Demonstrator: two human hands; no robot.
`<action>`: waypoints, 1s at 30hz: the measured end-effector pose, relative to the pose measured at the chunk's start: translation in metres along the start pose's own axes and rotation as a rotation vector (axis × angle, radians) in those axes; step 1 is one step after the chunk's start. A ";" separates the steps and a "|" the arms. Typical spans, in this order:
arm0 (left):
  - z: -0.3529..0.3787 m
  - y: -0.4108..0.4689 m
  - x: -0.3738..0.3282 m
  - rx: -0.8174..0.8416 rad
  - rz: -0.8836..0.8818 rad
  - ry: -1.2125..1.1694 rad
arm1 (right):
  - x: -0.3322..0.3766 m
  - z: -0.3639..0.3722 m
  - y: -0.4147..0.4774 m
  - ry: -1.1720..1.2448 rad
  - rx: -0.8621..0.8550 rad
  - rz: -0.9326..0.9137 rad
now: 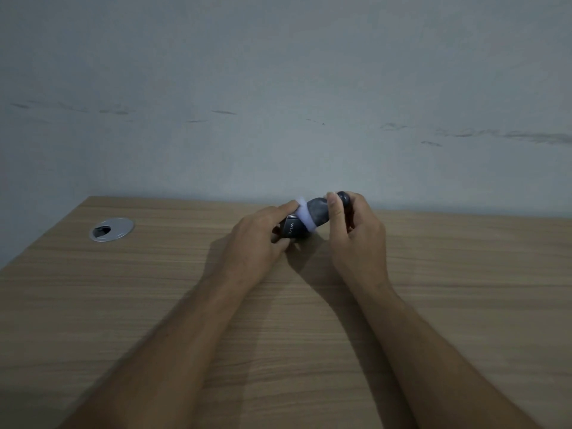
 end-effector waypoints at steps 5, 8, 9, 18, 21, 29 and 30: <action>0.001 -0.002 -0.004 0.016 0.011 -0.031 | -0.027 -0.009 0.003 -0.109 -0.011 0.147; 0.000 0.000 -0.003 -0.002 0.009 -0.010 | -0.019 -0.008 0.002 -0.015 0.001 0.137; 0.000 0.001 -0.002 -0.001 0.000 -0.008 | -0.013 -0.007 0.002 0.027 0.013 0.104; -0.001 0.001 0.001 0.012 -0.028 -0.051 | -0.023 -0.008 0.001 -0.040 0.015 0.118; -0.001 0.000 0.001 0.017 -0.069 -0.073 | -0.027 -0.007 0.002 -0.017 0.031 0.140; -0.002 0.000 0.007 0.043 -0.194 -0.146 | -0.018 -0.001 -0.001 0.036 0.037 0.096; -0.002 0.000 0.008 0.055 -0.218 -0.172 | -0.021 -0.003 0.000 0.016 0.017 0.121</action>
Point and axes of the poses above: each hand's wrist, its own y-axis towards the middle knuckle, its own z-axis out of the palm, x = y × z, the point moved 5 cm from there along y, towards the middle knuckle, and after that the axes turned 13 degrees about -z, right-handed, at the moved point
